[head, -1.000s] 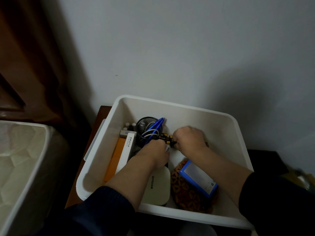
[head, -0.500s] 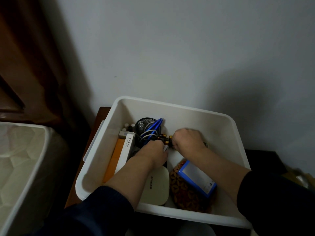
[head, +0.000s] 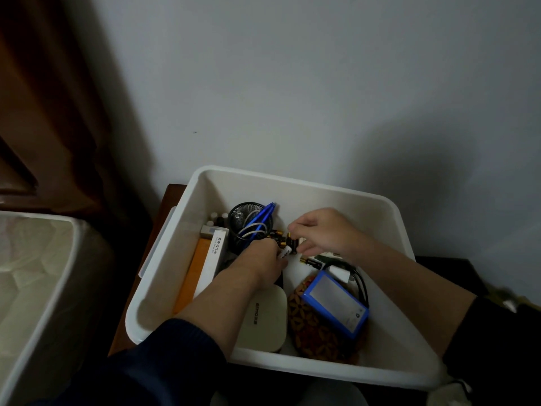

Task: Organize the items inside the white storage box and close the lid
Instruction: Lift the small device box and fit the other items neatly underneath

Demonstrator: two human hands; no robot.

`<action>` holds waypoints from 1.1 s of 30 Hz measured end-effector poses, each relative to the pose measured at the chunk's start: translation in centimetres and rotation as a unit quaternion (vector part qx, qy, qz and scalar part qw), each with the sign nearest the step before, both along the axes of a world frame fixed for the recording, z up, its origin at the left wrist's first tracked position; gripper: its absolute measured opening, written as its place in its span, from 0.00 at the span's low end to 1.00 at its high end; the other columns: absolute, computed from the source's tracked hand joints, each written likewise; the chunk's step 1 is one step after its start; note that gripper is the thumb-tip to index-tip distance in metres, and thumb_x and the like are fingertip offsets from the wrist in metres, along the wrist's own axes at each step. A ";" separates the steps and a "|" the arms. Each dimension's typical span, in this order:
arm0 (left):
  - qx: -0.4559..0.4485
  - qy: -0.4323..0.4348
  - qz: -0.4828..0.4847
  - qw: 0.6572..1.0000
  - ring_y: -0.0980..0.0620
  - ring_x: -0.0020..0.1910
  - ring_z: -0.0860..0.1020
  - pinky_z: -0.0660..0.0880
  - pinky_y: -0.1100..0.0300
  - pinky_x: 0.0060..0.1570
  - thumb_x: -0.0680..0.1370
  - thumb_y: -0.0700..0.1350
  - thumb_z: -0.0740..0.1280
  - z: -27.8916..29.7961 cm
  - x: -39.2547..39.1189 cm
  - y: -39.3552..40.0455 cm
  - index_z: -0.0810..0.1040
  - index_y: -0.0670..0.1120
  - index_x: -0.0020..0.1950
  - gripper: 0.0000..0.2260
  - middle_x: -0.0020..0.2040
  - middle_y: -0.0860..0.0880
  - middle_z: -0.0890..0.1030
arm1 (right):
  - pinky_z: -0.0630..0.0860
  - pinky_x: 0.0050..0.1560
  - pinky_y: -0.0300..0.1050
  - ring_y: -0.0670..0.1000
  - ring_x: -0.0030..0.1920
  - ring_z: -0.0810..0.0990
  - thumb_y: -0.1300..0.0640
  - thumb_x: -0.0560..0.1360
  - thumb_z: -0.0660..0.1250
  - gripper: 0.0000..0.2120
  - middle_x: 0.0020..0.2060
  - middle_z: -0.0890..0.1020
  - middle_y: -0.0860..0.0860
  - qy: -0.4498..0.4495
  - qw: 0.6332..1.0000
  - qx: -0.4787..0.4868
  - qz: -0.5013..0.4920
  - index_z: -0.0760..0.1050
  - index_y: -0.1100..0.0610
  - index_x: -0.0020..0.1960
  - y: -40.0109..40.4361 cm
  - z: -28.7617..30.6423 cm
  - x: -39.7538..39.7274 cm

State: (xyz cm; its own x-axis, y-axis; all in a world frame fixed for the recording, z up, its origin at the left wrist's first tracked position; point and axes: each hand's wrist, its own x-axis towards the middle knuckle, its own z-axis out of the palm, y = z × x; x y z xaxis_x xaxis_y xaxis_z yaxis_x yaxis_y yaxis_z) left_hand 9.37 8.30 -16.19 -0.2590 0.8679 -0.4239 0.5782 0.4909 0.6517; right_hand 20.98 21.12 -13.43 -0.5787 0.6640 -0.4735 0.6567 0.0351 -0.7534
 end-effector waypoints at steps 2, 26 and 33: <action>0.021 -0.002 0.001 1.000 0.51 0.45 0.79 0.72 0.60 0.40 0.86 0.46 0.64 -0.2 0.0 0.1 0.79 0.45 0.51 0.07 0.46 0.47 0.81 | 0.85 0.47 0.42 0.52 0.46 0.89 0.55 0.79 0.75 0.11 0.51 0.88 0.55 0.028 0.998 -0.055 0.033 0.83 0.58 0.59 0.1 0.0 0.7; -0.088 0.084 -0.117 0.986 0.42 0.73 0.71 0.69 0.45 0.74 0.83 0.42 0.64 -3.4 -0.1 0.7 0.68 0.44 0.78 0.23 0.75 0.43 0.70 | 0.80 0.56 0.48 0.54 0.54 0.82 0.63 0.78 0.70 0.07 0.55 0.81 0.54 -0.174 0.900 0.347 0.198 0.83 0.57 0.55 -4.0 -3.1 -0.4; -0.097 0.097 -0.133 0.981 0.39 0.75 0.68 0.65 0.42 0.77 0.84 0.42 0.61 -4.1 -0.2 1.0 0.66 0.43 0.81 0.24 0.79 0.42 0.66 | 0.82 0.56 0.48 0.55 0.53 0.83 0.65 0.75 0.73 0.09 0.52 0.82 0.56 -0.218 0.896 0.315 0.226 0.85 0.60 0.55 -4.7 -3.3 -0.1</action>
